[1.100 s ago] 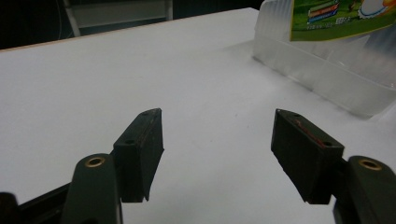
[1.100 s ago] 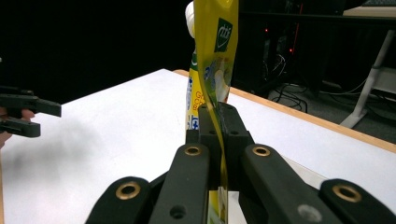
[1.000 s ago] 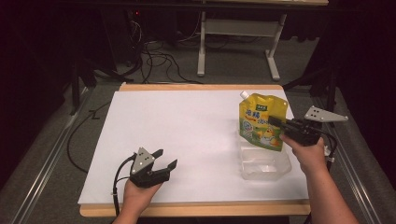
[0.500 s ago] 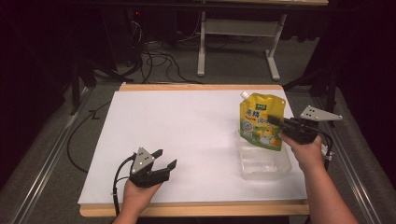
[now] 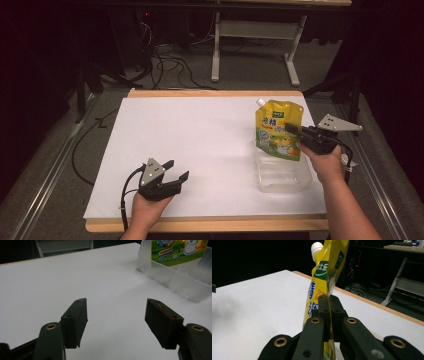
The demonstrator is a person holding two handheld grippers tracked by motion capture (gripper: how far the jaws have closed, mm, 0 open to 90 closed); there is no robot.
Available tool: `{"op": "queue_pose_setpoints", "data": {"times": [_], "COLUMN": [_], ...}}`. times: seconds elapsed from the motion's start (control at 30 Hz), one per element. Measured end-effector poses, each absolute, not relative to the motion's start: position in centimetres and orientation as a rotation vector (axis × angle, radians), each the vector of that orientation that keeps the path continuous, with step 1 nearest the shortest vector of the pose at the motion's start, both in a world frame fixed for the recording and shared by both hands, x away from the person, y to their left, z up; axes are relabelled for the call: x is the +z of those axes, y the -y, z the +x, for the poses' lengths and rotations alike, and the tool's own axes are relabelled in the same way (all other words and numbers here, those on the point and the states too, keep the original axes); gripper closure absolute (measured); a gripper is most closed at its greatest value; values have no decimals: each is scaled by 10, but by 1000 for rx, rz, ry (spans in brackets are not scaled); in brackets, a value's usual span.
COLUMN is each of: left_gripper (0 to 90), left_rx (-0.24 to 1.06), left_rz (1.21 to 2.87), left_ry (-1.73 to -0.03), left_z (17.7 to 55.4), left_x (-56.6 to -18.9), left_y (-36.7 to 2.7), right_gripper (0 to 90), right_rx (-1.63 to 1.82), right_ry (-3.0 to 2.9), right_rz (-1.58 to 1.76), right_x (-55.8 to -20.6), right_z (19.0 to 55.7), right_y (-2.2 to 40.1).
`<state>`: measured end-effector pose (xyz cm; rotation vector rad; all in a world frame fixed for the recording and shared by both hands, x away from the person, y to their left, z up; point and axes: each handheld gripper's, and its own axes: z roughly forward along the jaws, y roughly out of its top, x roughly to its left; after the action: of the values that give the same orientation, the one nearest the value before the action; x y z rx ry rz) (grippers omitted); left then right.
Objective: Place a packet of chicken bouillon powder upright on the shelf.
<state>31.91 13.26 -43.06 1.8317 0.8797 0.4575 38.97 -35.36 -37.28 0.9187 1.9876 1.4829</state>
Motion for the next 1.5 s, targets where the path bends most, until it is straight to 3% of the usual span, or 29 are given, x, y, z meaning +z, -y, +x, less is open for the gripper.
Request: {"op": "queue_pose_setpoints", "data": {"times": [1.5], "left_gripper": [352], "left_rx": [449], "left_rz": [1833], "left_ry": [-878], "left_z": [319], "left_x": [-430], "left_y": [-131], "right_gripper": [900], "right_rx": [1450], "right_ry": [-1970], "right_rz": [1007], "right_x": [-396], "right_z": [366], "right_y": [364]}}
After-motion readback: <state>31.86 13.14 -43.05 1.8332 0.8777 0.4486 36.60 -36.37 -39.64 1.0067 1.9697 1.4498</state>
